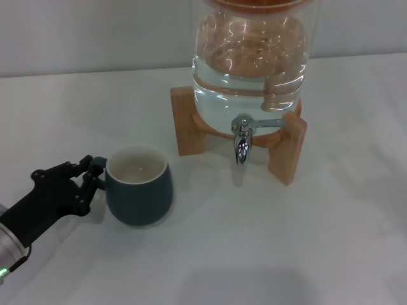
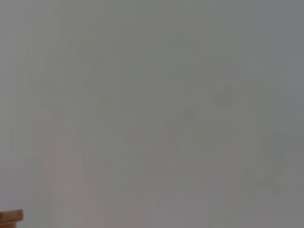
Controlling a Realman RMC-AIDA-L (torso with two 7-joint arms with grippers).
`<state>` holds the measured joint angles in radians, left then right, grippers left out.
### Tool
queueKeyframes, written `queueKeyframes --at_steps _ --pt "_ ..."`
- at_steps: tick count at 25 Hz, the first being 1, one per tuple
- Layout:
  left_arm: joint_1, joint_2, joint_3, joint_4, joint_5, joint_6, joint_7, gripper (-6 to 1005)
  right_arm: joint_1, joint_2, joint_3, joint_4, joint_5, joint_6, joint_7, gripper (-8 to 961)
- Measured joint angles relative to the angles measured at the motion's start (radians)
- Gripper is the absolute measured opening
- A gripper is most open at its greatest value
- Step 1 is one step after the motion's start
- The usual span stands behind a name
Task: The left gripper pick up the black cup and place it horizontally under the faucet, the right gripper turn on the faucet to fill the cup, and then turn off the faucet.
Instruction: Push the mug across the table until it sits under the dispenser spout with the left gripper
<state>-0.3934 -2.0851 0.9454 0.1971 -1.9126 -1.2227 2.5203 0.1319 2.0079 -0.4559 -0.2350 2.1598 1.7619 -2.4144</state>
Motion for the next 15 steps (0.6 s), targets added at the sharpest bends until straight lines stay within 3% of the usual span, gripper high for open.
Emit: queueKeyframes --at_steps 9,15 --pt "-0.086 -0.011 0.136 -0.016 -0.008 -0.001 0.021 155 0.011 0.001 -0.009 -0.002 -0.001 0.018 0.001 774" --pt "-0.162 -0.016 0.178 -0.058 -0.009 0.005 0.024 158 0.016 0.002 -0.01 0.0 -0.006 0.028 0.011 774"
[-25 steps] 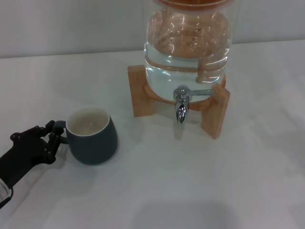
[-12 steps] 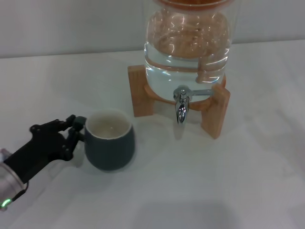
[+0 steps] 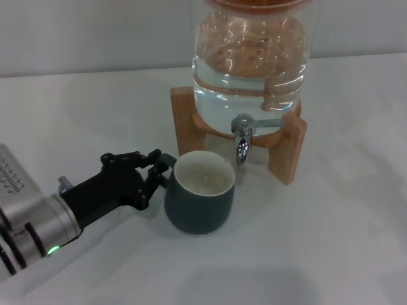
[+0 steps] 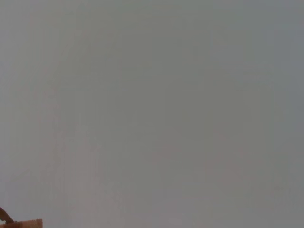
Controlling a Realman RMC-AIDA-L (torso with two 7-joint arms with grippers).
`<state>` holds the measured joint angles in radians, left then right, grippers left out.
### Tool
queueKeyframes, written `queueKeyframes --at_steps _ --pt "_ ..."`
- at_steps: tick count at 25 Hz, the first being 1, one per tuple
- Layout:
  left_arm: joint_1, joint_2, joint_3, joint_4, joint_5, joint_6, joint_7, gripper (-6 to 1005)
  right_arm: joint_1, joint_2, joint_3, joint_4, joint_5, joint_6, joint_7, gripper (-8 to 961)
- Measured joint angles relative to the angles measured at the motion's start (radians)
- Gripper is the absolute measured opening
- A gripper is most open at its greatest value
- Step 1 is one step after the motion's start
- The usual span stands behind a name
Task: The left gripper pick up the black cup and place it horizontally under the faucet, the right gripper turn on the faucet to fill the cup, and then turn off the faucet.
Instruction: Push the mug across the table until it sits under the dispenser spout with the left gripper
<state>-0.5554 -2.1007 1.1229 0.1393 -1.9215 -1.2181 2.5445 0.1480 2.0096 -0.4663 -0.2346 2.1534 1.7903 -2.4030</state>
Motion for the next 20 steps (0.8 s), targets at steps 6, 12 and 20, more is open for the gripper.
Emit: queueKeyframes --at_steps 6,12,20 --pt "-0.048 -0.004 0.003 -0.014 -0.002 0.018 0.019 162 0.001 0.0 -0.003 0.0 -0.003 0.001 0.015 773" --pt "-0.107 -0.007 0.027 -0.03 0.001 0.046 0.021 165 0.002 0.0 -0.014 -0.004 -0.003 0.003 0.036 773" --pt "-0.17 -0.007 0.064 -0.069 -0.004 0.076 0.005 169 0.005 0.0 -0.014 -0.007 -0.003 0.022 0.046 773"
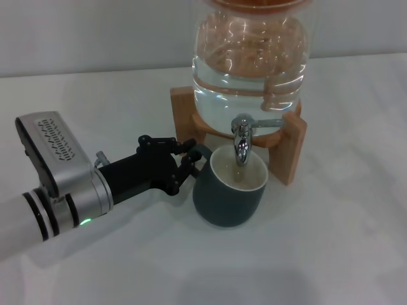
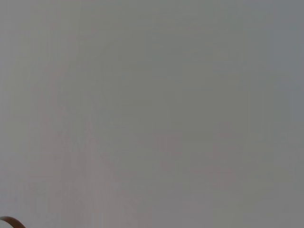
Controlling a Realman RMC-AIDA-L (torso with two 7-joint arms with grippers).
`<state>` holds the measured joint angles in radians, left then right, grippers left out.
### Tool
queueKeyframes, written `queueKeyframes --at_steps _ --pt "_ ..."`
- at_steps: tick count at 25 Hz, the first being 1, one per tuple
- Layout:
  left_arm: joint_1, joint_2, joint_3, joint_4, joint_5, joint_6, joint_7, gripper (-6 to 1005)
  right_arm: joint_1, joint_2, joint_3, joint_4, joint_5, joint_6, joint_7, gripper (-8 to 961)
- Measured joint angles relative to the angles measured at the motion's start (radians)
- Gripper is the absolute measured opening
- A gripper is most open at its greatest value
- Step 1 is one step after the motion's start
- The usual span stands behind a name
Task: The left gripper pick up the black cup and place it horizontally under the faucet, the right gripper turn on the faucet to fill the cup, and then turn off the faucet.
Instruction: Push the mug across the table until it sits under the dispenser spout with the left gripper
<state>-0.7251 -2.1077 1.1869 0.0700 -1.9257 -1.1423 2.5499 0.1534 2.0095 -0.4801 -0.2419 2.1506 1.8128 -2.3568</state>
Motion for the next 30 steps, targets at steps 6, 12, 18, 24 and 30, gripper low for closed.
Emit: queueKeyframes --at_steps 6,12,18,24,30 --pt "-0.012 0.0 0.001 -0.013 0.017 0.01 -0.04 172 0.0 0.0 0.0 -0.002 0.0 0.004 0.009 773" --pt "-0.008 0.0 0.017 -0.013 0.023 0.009 -0.054 176 -0.001 0.0 0.0 -0.002 0.0 0.004 0.009 773" --pt "-0.002 0.0 0.017 -0.013 0.024 0.012 -0.054 179 -0.002 0.0 0.0 -0.001 0.003 0.005 0.021 772" --pt "0.0 0.0 0.032 -0.012 0.024 0.039 -0.054 182 -0.002 0.0 0.0 0.0 0.003 0.005 0.021 772" --pt "-0.005 0.0 0.041 -0.018 0.025 0.063 -0.065 210 -0.003 0.0 0.0 0.002 0.003 0.003 0.021 772"
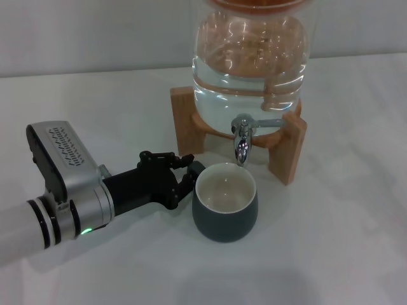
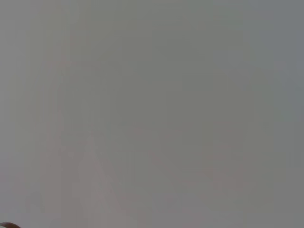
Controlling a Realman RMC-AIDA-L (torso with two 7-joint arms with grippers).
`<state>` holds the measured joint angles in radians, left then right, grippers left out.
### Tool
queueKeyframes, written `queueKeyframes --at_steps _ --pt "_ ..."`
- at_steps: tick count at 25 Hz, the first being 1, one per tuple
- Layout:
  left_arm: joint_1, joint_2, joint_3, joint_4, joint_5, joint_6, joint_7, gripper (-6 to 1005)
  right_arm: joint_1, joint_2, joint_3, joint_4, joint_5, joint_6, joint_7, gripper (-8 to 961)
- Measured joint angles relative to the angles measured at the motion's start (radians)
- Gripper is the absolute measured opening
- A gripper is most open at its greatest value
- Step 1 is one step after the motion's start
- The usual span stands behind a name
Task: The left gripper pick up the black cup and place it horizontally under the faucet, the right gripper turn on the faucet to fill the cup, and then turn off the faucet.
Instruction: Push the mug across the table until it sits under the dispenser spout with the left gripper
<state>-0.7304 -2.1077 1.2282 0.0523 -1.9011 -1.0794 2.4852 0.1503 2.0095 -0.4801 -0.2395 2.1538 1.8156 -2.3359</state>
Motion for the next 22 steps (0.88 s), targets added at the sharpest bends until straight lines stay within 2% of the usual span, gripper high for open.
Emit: queueKeyframes --at_steps 2,7,15,22 --pt "0.002 0.0 -0.001 -0.001 -0.004 0.001 -0.001 223 -0.001 0.0 0.0 0.001 0.0 0.0 0.0 772" --pt "0.012 0.0 -0.006 -0.001 -0.009 -0.005 -0.002 372 -0.003 0.0 0.0 0.002 0.0 -0.001 0.0 772" --pt "0.067 0.01 -0.006 0.019 -0.011 -0.097 -0.004 563 -0.02 -0.005 0.0 -0.016 -0.006 -0.004 0.0 772" --pt "0.145 0.014 -0.001 0.071 -0.006 -0.141 -0.006 647 -0.038 -0.004 0.0 -0.029 -0.008 -0.004 0.0 771"
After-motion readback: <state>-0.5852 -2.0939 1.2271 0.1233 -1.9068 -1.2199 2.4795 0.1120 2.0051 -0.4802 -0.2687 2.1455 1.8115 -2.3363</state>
